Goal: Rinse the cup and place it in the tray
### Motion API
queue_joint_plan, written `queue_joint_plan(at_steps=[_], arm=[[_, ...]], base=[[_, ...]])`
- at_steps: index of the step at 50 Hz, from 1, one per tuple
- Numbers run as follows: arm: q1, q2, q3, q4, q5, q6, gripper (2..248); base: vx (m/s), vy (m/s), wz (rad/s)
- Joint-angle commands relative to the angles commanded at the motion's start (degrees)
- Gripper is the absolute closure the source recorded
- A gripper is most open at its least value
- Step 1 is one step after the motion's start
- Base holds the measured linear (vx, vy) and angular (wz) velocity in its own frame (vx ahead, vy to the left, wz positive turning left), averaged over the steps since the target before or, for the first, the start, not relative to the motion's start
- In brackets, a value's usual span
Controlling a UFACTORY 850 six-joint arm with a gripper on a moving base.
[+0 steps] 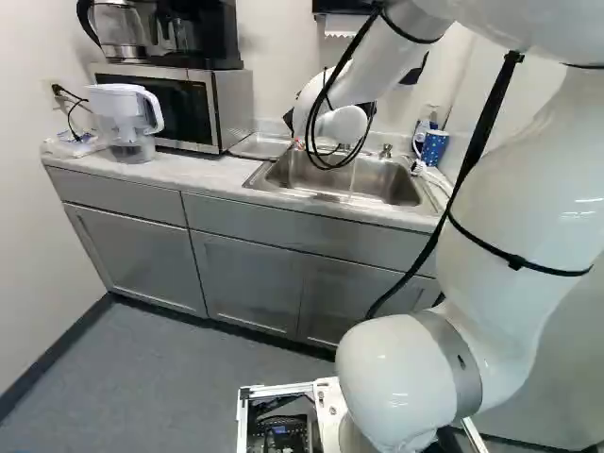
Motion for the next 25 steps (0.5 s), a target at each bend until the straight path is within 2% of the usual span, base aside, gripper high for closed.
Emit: queue_joint_plan(at_steps=[25], arm=[[0.0,0.0,0.0,0.0,0.0,15.0,124]], base=[[0.0,0.0,0.0]])
